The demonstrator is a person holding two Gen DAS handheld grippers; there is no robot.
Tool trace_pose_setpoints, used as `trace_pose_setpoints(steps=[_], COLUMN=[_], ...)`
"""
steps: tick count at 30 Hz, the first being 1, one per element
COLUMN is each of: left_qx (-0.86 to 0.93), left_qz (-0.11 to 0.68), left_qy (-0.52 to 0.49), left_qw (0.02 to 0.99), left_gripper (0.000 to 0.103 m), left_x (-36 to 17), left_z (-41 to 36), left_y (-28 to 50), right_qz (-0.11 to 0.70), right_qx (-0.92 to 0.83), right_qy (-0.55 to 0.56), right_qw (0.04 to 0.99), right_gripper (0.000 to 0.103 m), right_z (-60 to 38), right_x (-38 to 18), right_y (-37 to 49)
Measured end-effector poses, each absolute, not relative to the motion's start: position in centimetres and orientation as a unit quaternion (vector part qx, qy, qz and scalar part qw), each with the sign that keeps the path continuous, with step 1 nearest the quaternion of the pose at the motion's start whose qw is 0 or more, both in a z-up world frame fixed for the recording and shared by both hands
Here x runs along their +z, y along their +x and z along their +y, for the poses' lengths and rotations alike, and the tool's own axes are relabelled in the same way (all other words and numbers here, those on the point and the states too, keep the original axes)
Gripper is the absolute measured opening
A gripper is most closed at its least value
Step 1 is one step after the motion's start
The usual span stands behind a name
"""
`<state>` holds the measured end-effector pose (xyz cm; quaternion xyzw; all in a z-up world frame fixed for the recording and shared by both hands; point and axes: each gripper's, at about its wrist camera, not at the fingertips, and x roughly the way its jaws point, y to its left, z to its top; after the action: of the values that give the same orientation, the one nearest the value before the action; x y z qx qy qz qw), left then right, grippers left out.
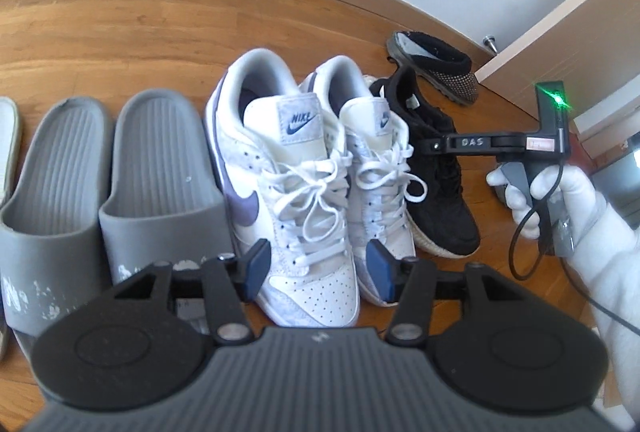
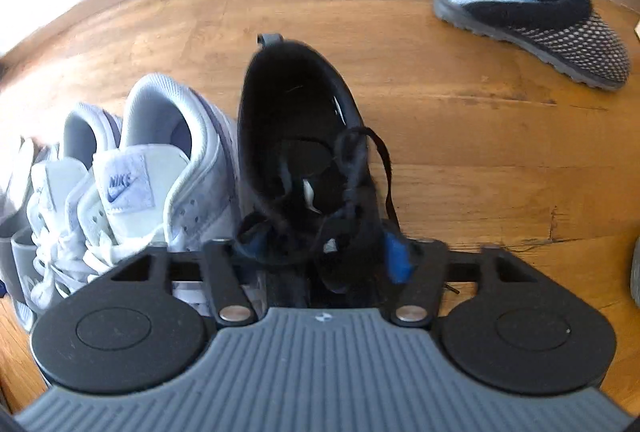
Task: Organize scattered shoes
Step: 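Lower the black sneaker beside the white Nikes and open the right gripper, then grasp the other black sneaker heel with the left gripper and lift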
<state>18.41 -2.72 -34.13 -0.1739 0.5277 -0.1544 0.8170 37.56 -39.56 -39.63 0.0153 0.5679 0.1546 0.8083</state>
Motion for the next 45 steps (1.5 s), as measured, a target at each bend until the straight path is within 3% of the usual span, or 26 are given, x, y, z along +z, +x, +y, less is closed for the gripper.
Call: trace_pose_setpoints(steps=[8,10,16,21,30,32,33,34,36,40,45], left_qx=[-0.215,-0.244,-0.378,-0.519,-0.486,-0.484,-0.478,-0.462,-0.430,-0.379,-0.368], left_qz=[0.534,0.535,0.535,0.486,0.570,0.578,0.590,0.600,0.606,0.593,0.594], left_qy=[-0.116,-0.098,-0.024,0.106,-0.001,0.005,0.007,0.007,-0.034,-0.067,-0.064], left_qw=[0.810,0.803,0.755,0.695,0.663,0.657,0.651,0.653,0.668,0.707,0.712], left_gripper=[0.067,0.073,0.076,0.077,0.075,0.068,0.043,0.029,0.019,0.014,0.019], left_x=[-33.2,-32.9,-32.9,-33.9,-38.3,-39.4,-40.2,-40.9,-41.1,-40.4,-39.7], left_z=[-7.1,-9.4,-18.0,-25.6,-33.7,-35.3,-36.0,-36.2,-34.9,-29.8,-25.9], left_y=[18.4,18.2,17.2,15.1,15.1,15.1,15.0,15.1,16.3,17.2,17.2], right_qz=[0.479,0.465,0.442,0.411,0.430,0.430,0.431,0.433,0.436,0.435,0.471], right_qx=[0.053,-0.017,-0.188,-0.282,-0.256,-0.254,-0.254,-0.256,-0.258,-0.213,-0.062], right_qy=[0.093,0.118,0.133,0.187,0.138,0.140,0.145,0.153,0.164,0.155,0.086], right_qw=[0.871,0.877,0.867,0.847,0.855,0.855,0.854,0.851,0.847,0.861,0.876], right_gripper=[0.083,0.086,0.094,0.102,0.102,0.102,0.102,0.102,0.102,0.102,0.102], right_z=[-46.0,-48.9,-55.4,-59.3,-61.1,-61.8,-62.1,-62.4,-62.7,-61.1,-56.3], right_x=[-30.7,-27.9,-22.9,-24.2,-28.2,-28.7,-28.9,-29.1,-29.4,-30.2,-30.1], right_y=[29.6,24.2,9.2,3.8,8.2,8.4,8.3,8.0,7.4,6.1,6.4])
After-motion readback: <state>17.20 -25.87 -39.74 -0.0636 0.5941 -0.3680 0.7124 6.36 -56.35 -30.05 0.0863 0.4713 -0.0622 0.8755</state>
